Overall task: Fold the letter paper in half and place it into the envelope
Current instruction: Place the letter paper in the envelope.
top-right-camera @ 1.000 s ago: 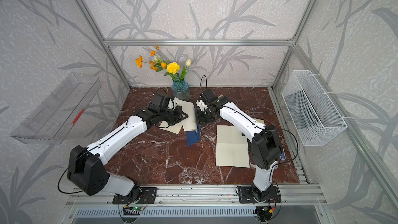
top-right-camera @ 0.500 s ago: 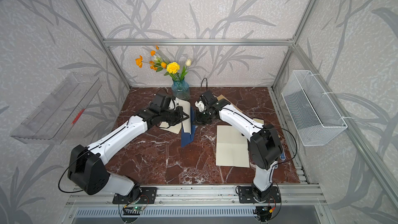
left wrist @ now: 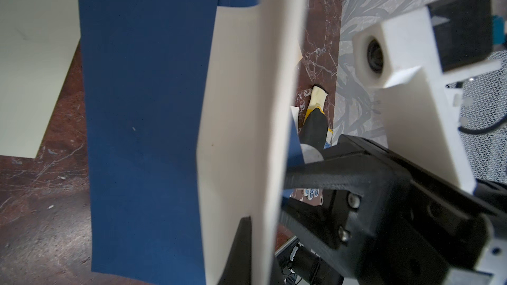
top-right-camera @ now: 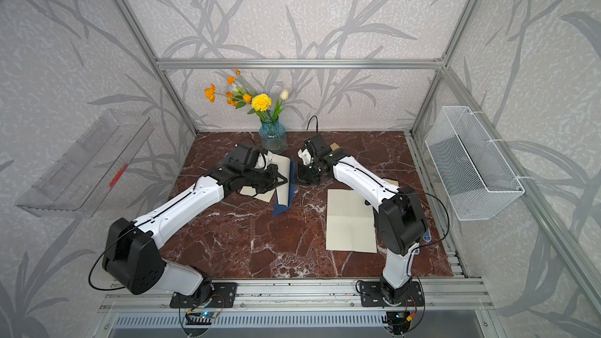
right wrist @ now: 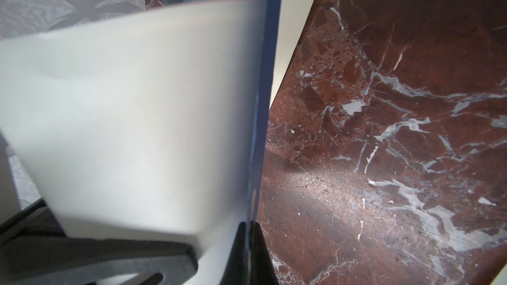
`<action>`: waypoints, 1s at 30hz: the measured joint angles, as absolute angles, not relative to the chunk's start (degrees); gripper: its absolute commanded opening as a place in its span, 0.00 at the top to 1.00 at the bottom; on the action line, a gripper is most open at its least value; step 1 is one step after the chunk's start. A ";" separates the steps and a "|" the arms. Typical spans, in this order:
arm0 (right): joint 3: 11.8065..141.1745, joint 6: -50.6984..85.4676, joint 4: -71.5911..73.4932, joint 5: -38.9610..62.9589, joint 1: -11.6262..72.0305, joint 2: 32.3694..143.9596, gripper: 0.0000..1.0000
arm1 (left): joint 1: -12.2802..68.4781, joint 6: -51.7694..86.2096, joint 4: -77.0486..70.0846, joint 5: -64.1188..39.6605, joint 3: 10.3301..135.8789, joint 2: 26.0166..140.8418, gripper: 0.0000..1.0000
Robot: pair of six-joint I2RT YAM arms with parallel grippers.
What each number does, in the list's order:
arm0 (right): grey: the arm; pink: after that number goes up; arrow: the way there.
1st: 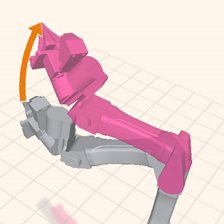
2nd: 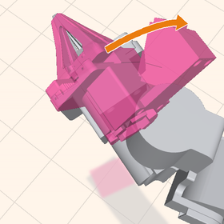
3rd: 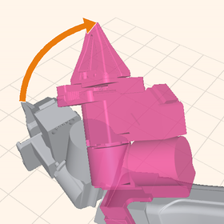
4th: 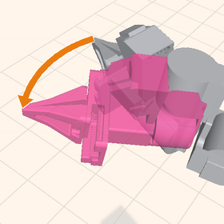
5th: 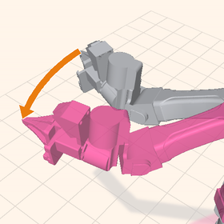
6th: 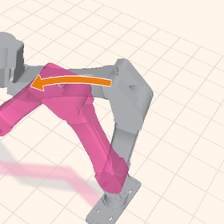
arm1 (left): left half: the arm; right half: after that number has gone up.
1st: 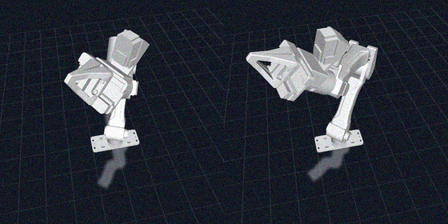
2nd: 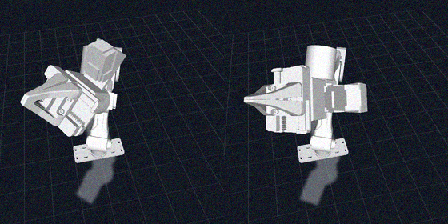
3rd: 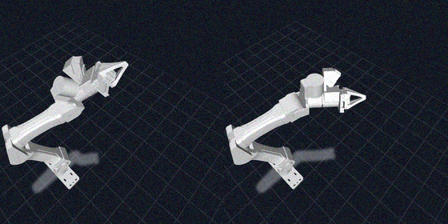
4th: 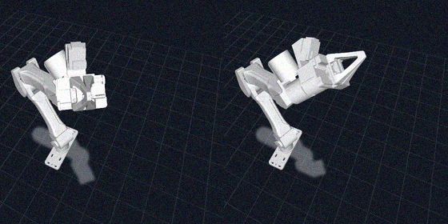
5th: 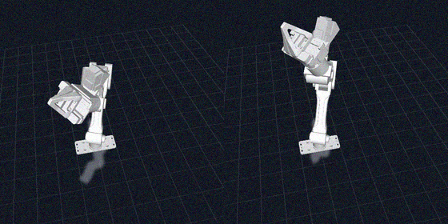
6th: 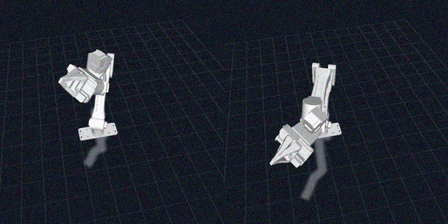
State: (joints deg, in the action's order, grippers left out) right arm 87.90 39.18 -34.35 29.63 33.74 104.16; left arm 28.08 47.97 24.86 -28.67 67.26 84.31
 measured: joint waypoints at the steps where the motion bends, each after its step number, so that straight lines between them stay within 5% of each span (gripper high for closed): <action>1: 88.03 39.24 -34.30 29.63 33.63 104.33 1.00 | 28.08 47.94 24.82 -28.64 67.07 84.31 1.00; 30: 90.19 37.65 -34.94 31.07 33.91 105.71 1.00 | 28.08 46.98 28.95 -27.66 72.10 90.50 1.00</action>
